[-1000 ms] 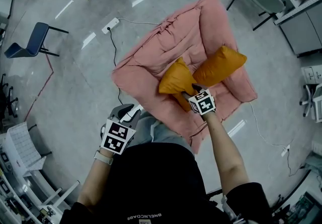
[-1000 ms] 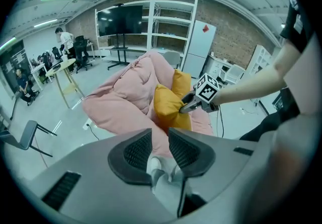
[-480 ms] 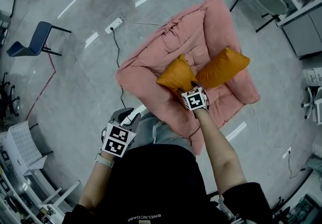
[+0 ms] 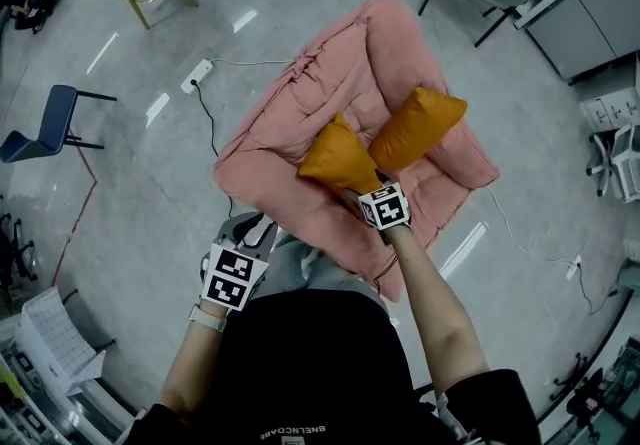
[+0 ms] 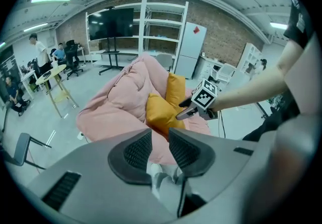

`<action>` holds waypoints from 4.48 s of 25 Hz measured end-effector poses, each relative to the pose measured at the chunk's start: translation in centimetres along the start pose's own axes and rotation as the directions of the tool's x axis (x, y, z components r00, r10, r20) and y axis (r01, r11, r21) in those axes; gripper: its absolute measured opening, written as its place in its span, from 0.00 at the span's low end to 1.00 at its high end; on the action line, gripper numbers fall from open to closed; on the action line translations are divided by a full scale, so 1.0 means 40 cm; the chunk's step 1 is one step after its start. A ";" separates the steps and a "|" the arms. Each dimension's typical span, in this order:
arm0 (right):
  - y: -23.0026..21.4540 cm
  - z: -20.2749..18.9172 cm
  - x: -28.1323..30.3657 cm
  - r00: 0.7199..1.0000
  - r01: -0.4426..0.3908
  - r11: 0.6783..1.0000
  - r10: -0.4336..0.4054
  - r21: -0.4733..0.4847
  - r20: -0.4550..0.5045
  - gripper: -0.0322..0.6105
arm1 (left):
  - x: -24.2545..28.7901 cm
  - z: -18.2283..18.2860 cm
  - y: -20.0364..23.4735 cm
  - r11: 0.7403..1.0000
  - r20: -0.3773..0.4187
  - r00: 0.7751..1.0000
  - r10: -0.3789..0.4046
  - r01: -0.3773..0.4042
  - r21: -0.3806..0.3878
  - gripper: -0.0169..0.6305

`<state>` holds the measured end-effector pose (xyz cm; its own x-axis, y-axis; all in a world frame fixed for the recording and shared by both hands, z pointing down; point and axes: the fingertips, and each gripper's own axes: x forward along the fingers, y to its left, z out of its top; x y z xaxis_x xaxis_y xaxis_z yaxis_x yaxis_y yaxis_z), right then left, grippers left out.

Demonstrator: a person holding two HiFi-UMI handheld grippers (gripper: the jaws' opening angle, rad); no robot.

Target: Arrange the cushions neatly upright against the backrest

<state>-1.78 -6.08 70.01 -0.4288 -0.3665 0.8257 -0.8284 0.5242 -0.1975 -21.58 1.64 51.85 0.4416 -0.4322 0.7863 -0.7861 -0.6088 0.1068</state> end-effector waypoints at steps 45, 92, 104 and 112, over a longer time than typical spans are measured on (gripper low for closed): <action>-0.664 0.014 -0.037 0.923 0.093 0.786 -0.298 0.611 0.244 0.71 | 0.175 0.114 -0.148 0.983 -0.179 0.967 -0.180 0.174 -0.052 0.20; -0.455 0.149 0.074 0.996 0.093 0.981 -0.091 -0.173 0.020 0.70 | 0.143 0.070 -0.083 0.986 -0.135 0.981 -0.140 0.125 -0.112 0.20; -0.429 0.181 -0.123 0.960 0.104 0.986 -0.134 0.133 0.247 0.70 | 0.188 0.173 -0.064 0.978 -0.053 0.977 -0.207 0.207 -0.005 0.20; -0.313 0.154 -0.280 0.896 0.083 0.911 -0.246 0.404 0.370 0.48 | 0.241 0.253 -0.070 0.942 -0.011 0.948 -0.319 0.318 0.111 0.17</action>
<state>11.17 -13.28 60.00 -0.3140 -0.7418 0.5926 -0.9358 0.1367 -0.3248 -10.75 -7.57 52.97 0.6641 -0.2079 0.7181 -0.5515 -0.7848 0.2828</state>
